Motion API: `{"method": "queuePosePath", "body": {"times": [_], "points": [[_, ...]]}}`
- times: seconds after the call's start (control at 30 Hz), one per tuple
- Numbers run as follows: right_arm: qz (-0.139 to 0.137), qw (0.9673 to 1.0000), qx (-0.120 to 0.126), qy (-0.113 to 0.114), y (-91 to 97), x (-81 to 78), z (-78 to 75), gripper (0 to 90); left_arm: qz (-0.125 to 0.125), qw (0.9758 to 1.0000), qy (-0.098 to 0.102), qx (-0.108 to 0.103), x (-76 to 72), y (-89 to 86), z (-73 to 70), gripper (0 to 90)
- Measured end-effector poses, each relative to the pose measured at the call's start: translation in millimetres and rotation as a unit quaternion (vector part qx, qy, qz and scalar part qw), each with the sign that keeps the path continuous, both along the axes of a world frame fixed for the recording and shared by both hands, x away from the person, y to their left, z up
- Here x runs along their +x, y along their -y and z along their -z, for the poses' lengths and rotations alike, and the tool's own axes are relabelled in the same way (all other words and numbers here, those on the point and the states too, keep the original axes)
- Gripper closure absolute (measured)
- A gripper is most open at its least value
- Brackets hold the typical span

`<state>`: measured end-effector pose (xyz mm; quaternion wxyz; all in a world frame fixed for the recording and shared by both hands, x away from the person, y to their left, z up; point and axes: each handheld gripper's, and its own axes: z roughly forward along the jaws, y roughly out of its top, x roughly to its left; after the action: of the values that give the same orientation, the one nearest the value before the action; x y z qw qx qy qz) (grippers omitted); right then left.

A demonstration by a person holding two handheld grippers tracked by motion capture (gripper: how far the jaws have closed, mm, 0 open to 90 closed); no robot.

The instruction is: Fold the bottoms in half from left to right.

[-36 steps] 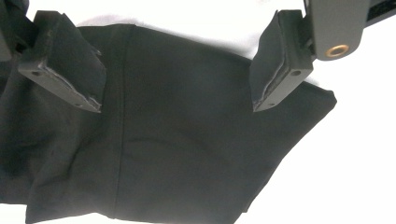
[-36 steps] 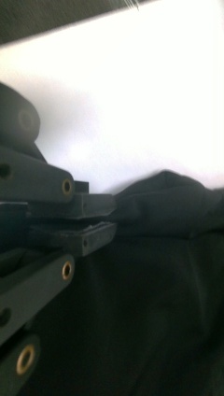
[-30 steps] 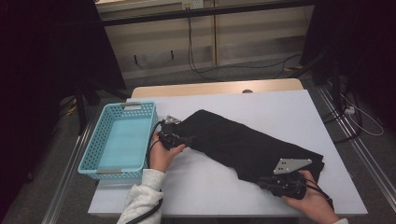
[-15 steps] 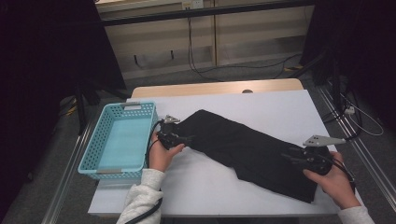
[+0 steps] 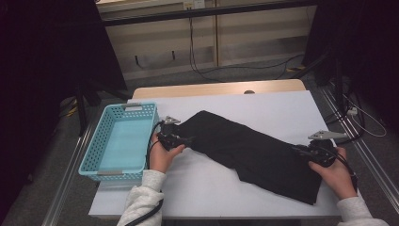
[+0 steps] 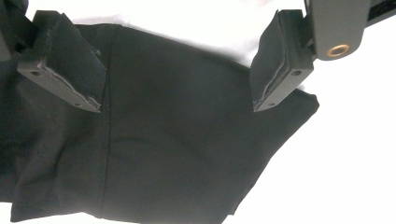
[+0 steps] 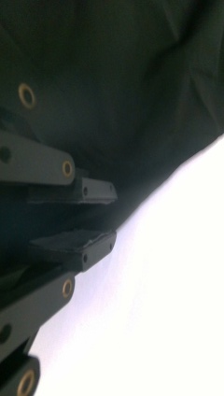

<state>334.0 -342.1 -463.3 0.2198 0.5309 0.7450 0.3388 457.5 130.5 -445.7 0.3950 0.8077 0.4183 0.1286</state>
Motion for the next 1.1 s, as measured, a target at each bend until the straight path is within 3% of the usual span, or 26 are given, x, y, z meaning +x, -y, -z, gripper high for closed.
{"method": "queuePosePath", "body": {"times": [0.03,0.17,0.33,0.4,0.43,0.5,0.57,0.67,0.7,0.77,0.87,1.1], "points": [[-0.013,0.9998,0.016,-0.007,0.5,1.2,0.8,89.7,0.001,1.0000,-0.002,0.003,0.5,-1.3,-0.9,19.2],[-0.011,0.9999,-0.001,-0.004,1.3,2.2,-1.9,90.0,-0.004,1.0000,-0.001,-0.001,1.3,-3.3,-0.5,19.1],[-0.001,1.0000,0.002,-0.005,7.9,2.4,-1.6,90.0,-0.004,1.0000,-0.001,-0.002,0.7,-2.4,-0.4,19.2],[-0.012,0.9999,0.011,-0.003,8.4,2.5,-1.6,89.6,-0.003,1.0000,-0.001,-0.001,0.5,-2.2,-0.5,19.2],[-0.013,0.9998,0.010,-0.008,7.5,2.5,-1.8,85.8,-0.003,1.0000,0.000,0.000,0.7,-2.4,-0.5,19.2],[-0.006,1.0000,-0.007,0.004,5.3,3.3,-2.8,73.6,-0.003,1.0000,-0.001,0.000,0.7,-2.5,-0.4,19.2],[-0.001,1.0000,-0.004,0.006,4.1,5.0,-3.2,60.3,-0.001,1.0000,-0.001,0.000,0.7,-2.5,-0.9,19.2],[0.002,0.9999,0.009,-0.006,6.1,9.1,1.0,56.0,-0.002,1.0000,0.000,0.000,0.8,-2.6,-0.9,19.2],[0.006,0.9998,0.019,-0.007,7.1,9.7,2.0,57.8,-0.004,1.0000,-0.001,-0.001,0.7,-2.7,-0.8,19.2],[-0.005,0.9995,0.027,-0.017,8.4,9.5,0.5,73.6,-0.006,1.0000,0.002,0.000,1.3,-3.7,-0.8,19.1],[-0.020,0.9981,0.050,-0.030,7.2,7.9,1.0,87.5,-0.013,0.9999,0.005,-0.002,2.3,-5.0,-2.3,18.5],[-0.016,0.9984,0.036,-0.041,13.0,2.5,-4.1,88.8,-0.025,0.9997,0.006,-0.002,7.3,-7.6,-4.4,17.6]]}}
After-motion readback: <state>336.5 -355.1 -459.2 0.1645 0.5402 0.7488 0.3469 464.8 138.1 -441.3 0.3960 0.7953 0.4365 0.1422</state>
